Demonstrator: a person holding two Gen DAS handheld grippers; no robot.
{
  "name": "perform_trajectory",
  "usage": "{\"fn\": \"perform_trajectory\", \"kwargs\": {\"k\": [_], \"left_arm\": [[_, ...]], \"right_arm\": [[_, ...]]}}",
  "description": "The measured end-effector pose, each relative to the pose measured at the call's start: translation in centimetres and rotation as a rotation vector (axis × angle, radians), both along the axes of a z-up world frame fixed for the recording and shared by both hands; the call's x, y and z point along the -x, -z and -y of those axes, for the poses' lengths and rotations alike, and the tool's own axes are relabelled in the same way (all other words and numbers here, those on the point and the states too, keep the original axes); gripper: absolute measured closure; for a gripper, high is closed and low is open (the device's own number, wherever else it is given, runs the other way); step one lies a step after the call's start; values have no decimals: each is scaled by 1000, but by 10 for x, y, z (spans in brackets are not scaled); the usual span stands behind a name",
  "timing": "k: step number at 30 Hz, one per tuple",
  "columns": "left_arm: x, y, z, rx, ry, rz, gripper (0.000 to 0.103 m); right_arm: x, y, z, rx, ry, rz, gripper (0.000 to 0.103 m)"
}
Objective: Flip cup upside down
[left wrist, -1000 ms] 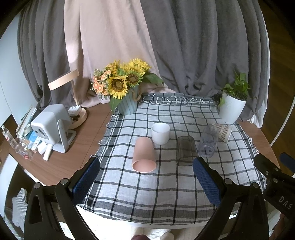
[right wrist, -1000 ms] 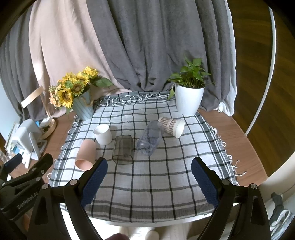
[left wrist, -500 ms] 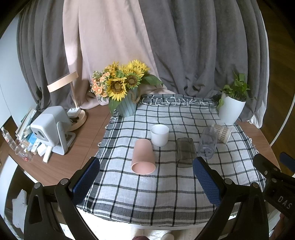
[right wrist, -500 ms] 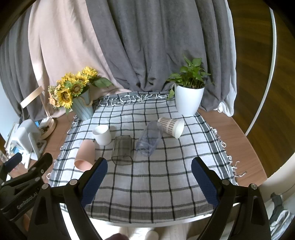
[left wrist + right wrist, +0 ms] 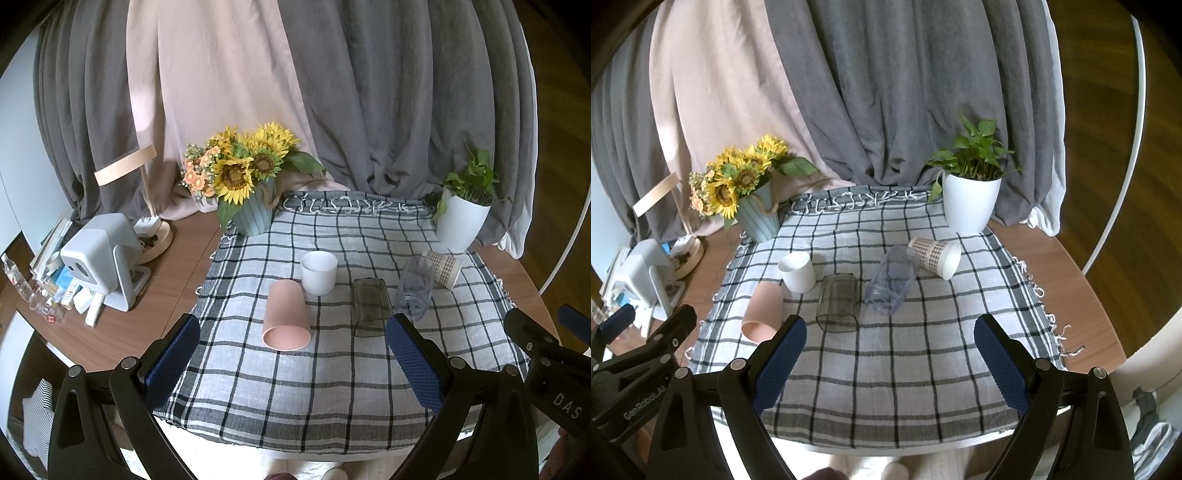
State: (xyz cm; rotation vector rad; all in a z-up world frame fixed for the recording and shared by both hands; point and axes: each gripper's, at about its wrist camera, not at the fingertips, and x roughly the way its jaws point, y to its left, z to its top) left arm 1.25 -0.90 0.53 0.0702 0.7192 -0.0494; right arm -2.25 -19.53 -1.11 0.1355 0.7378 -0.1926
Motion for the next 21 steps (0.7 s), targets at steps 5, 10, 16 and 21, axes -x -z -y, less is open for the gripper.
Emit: {"fn": "perform_trajectory", "kwargs": {"k": [5, 10, 16, 21], "left_arm": [[2, 1, 0, -1, -1, 2, 0], [0, 1, 2, -4, -1, 0, 0], [-4, 2, 3, 1, 2, -13, 0], [-12, 9, 0, 1, 9, -29, 0]], "right_arm": [[-1, -1, -2, 2, 1, -2, 11], [0, -1, -2, -1, 0, -2, 10], [0, 3, -3, -1, 4, -5, 10], [-6, 8, -6, 1, 9, -20, 11]]}}
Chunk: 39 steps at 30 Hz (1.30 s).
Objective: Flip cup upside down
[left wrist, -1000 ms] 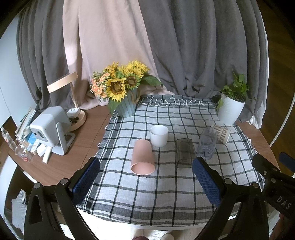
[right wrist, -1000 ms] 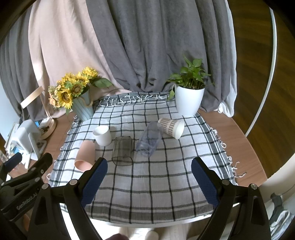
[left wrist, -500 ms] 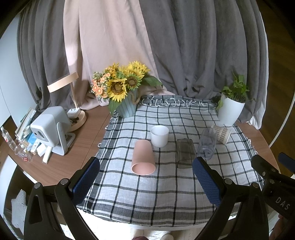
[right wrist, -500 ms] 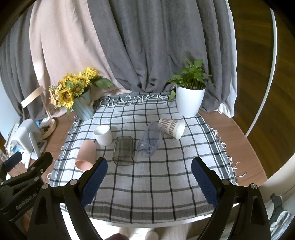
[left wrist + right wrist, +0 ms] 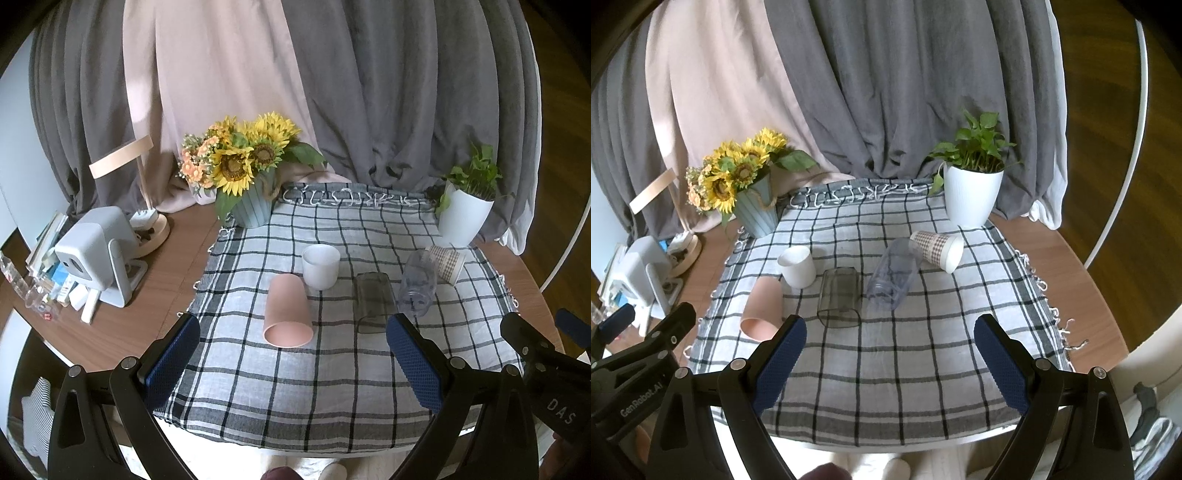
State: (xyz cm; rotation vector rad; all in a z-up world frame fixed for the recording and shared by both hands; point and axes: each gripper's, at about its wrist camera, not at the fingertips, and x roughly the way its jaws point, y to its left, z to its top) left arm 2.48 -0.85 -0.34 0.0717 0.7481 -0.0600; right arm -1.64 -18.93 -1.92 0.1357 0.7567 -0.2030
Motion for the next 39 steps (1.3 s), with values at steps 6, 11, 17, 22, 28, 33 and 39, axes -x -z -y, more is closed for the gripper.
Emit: {"fn": "perform_trajectory", "kwargs": {"k": [6, 11, 17, 22, 28, 33, 39], "left_arm": [[-23, 18, -13, 8, -8, -72, 0], [-49, 38, -24, -5, -20, -140, 0], [-90, 70, -28, -13, 16, -255, 0], [-122, 96, -25, -12, 53, -343, 0], [-161, 133, -22, -9, 73, -460, 1], [-185, 158, -25, 28, 72, -559, 4], [-196, 175, -22, 46, 81, -618, 9]], "right_arm": [[-22, 12, -6, -12, -5, -34, 10], [-43, 28, -16, -35, -7, -72, 10], [-72, 52, -26, -67, 17, -136, 10], [-90, 70, -26, -88, 53, -181, 10], [-114, 93, -21, -113, 117, -243, 10], [-133, 109, -16, -144, 165, -287, 10], [-144, 122, -15, -147, 197, -321, 10]]}}
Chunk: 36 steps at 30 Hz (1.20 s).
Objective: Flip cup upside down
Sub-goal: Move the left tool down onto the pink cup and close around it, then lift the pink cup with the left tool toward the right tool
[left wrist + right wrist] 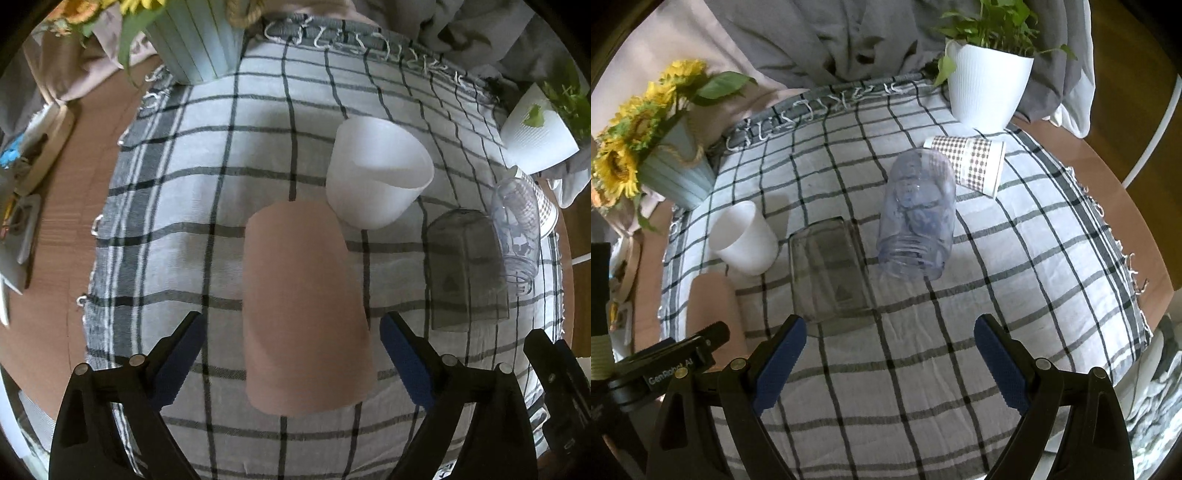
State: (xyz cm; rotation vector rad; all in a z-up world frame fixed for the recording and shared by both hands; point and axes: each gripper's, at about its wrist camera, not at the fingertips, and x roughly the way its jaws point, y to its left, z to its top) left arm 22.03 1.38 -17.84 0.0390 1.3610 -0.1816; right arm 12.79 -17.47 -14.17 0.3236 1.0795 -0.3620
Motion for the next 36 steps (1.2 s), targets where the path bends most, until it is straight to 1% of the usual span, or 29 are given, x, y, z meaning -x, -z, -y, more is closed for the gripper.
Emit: {"fn": "perform_trajectory", "kwargs": {"k": [2, 3, 6, 11, 18, 23, 27, 36], "left_arm": [[-1, 4, 1, 5, 3, -15, 13], [-3, 6, 2, 1, 4, -24, 17], [-7, 12, 5, -8, 8, -35, 22], [-10, 17, 8, -8, 11, -48, 30], [-3, 14, 10, -11, -3, -34, 30], [13, 3, 12, 14, -14, -24, 31], [31, -8, 16, 15, -15, 8, 31], [60, -7, 36, 29, -19, 5, 31]], "right_arm": [[-2, 4, 1, 1, 9, -10, 10], [-3, 5, 1, 0, 11, -13, 10], [-5, 8, 4, 3, 19, -20, 10], [-8, 13, 7, 8, 27, -30, 10], [-7, 16, 11, 5, 26, -38, 10], [-2, 15, 14, 4, 9, -33, 10], [6, 13, 20, -3, 4, -23, 10], [32, 13, 42, 14, 4, -24, 10]]}}
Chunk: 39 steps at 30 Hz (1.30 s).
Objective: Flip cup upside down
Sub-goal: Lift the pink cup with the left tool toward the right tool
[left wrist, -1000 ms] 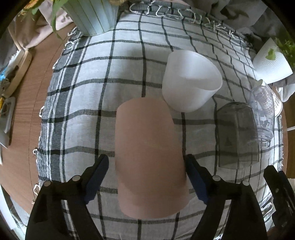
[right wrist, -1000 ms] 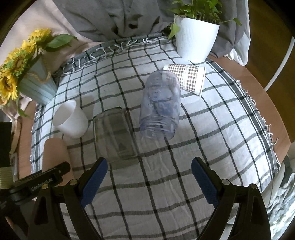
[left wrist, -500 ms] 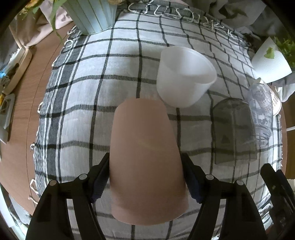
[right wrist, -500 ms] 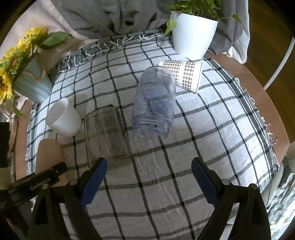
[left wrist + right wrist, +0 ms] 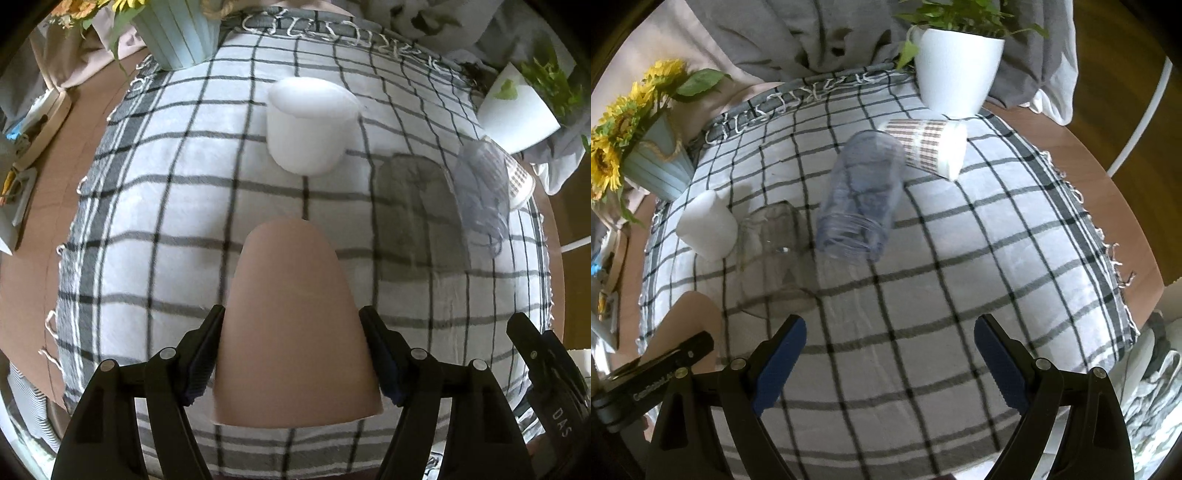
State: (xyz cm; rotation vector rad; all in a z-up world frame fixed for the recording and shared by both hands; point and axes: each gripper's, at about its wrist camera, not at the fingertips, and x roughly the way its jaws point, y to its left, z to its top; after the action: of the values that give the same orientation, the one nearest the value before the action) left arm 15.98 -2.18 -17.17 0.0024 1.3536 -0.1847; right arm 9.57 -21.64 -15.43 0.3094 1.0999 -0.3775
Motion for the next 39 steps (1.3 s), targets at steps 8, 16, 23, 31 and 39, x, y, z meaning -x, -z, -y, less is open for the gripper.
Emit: {"fn": "perform_trajectory", "kwargs": {"k": [8, 16, 23, 31, 39], "left_arm": [[21, 12, 18, 10, -6, -36, 32], [30, 23, 20, 12, -22, -73, 32], [30, 18, 21, 33, -11, -65, 18], [37, -16, 2, 49, -35, 1, 10], [38, -47, -41, -37, -115, 100, 4]], "right_arm": [[21, 4, 18, 24, -3, -20, 10], [31, 9, 19, 36, -34, -42, 10], [33, 6, 15, 28, -48, -39, 10], [37, -17, 7, 21, -60, 7, 10], [22, -43, -33, -8, -204, 58, 10]]}}
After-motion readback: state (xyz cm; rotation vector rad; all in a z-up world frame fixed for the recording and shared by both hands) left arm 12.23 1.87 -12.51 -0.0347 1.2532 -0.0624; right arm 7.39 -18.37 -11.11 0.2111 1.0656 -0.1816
